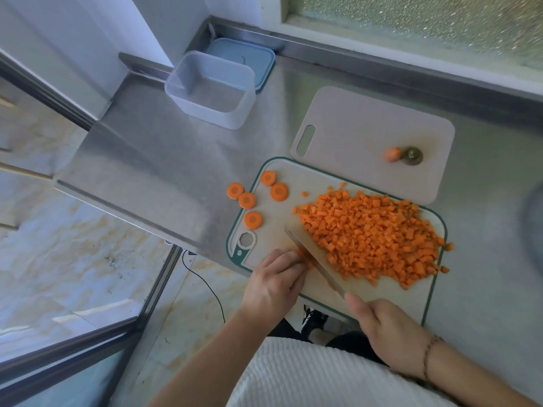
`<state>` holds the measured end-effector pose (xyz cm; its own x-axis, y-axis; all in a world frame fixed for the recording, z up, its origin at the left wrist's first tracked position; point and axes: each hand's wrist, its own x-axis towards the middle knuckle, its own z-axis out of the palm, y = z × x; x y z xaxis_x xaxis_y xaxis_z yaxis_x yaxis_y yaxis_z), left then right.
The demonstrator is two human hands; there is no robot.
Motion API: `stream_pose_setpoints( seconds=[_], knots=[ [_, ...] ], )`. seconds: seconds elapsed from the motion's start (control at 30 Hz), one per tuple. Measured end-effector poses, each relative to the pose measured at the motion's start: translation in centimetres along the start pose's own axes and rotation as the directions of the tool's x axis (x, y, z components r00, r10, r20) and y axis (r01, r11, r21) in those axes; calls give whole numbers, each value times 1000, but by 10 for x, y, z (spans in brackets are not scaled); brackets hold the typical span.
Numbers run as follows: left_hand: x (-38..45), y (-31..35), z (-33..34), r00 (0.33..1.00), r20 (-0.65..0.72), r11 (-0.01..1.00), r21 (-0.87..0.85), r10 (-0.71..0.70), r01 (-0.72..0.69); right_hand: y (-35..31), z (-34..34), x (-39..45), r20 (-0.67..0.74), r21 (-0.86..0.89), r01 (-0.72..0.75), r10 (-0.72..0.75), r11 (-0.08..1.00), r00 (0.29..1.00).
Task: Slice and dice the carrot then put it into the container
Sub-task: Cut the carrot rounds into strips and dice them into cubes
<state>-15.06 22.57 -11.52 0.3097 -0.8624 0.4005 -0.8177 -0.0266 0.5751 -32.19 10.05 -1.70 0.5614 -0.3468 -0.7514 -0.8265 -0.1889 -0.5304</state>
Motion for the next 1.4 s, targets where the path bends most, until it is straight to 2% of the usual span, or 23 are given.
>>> stream_pose_setpoints(
  seconds=[0.1, 0.2, 0.37, 0.6, 0.87, 1.13, 1.27, 1.4],
  knots=[
    [1, 0, -2, 1000, 19, 1000, 3, 5, -5, -11, -4, 12, -10, 47, 13, -12, 999, 1000],
    [1, 0, -3, 999, 29, 1000, 12, -15, 15, -7, -5, 2, -35, 11, 55, -54, 998, 998],
    [-4, -1, 0, 999, 11, 999, 14, -39, 39, 10, 1, -16, -5, -33, 0, 0, 999, 1000],
    [-4, -1, -3, 998, 26, 998, 7, -55, 55, -8, 4, 12, -7, 20, 58, -58, 998, 998],
    [-8, -3, -5, 1000, 11, 997, 75, -10, 9, 11, 4, -10, 41, 22, 24, -25, 999, 999],
    [-8, -7, -5, 1000, 18, 999, 40, -13, 13, 5, 13, 7, 44, 59, 53, -55, 997, 997],
    [-2, -13, -11, 995, 75, 997, 45, 66, -70, 11, 1, 0, 35, 106, 59, -63, 993, 997],
    [15, -26, -22, 979, 134, 969, 178, 151, -174, 25, -15, -19, 13, 201, 19, -22, 979, 1000]
  ],
)
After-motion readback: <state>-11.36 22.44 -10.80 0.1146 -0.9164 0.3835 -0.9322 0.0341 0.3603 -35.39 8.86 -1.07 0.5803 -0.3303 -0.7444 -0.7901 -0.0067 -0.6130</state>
